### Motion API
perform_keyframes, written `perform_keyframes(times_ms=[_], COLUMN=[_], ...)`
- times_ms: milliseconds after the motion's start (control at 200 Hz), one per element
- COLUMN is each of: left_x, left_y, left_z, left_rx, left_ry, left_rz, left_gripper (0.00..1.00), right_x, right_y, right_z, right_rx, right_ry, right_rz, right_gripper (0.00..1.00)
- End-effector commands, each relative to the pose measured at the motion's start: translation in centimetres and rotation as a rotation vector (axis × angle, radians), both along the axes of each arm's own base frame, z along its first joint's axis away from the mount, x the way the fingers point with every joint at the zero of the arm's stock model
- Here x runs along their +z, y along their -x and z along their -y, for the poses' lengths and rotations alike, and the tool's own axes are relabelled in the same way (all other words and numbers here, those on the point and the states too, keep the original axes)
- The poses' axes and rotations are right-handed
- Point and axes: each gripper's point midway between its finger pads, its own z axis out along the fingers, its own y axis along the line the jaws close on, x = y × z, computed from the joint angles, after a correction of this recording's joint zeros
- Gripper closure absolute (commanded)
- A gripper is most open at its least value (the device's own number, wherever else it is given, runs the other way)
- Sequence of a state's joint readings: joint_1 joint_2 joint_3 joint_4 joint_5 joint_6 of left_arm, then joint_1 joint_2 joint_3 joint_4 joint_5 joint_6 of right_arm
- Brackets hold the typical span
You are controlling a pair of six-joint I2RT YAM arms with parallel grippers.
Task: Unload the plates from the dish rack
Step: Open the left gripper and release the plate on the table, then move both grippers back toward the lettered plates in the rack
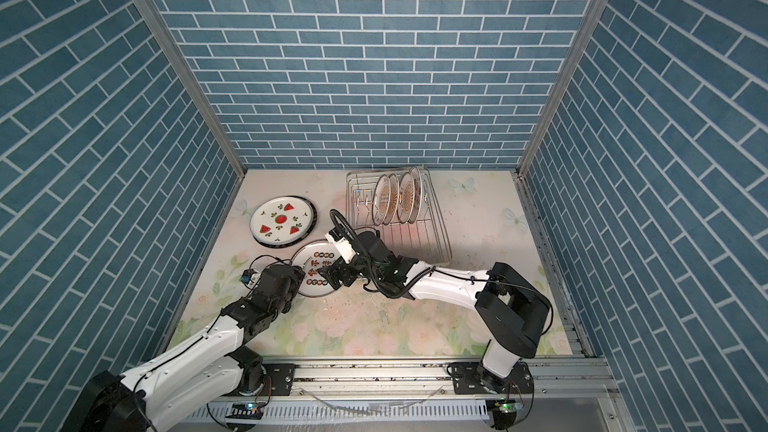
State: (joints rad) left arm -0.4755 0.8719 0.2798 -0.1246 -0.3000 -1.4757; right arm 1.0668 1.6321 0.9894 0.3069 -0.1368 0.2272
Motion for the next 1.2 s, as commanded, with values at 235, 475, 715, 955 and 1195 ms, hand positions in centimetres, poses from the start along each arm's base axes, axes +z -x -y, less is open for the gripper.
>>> perform_keyframes(times_ms=[235, 475, 715, 955, 1195], left_x=[1.1, 4.2, 7.1, 13.4, 17.4], left_y=[1.3, -0.2, -1.5, -1.1, -0.2], left_z=[-1.8, 0.3, 3.6, 9.4, 16.9], left_rx=[-0.002, -0.165, -0.33, -0.598, -0.861], left_ry=[-0.076, -0.103, -0.058, -0.136, -0.21], left_rz=[0.027, 0.174, 0.386, 0.669, 0.826], left_gripper=[0.05, 0.0, 0.0, 0.0, 0.0], right_x=[2.9, 5.0, 6.1, 7.6, 9.1], right_y=[0.3, 1.6, -2.5, -8.4, -12.5], right_z=[1.4, 4.1, 9.3, 15.6, 19.6], right_rx=[-0.029, -0.039, -0.326, -0.543, -0.689], right_ry=[-0.104, -0.192, -0.216, -0.135, -0.029], right_rz=[0.066, 0.119, 0.208, 0.17, 0.156], right_gripper=[0.02, 0.01, 0.01, 0.01, 0.01])
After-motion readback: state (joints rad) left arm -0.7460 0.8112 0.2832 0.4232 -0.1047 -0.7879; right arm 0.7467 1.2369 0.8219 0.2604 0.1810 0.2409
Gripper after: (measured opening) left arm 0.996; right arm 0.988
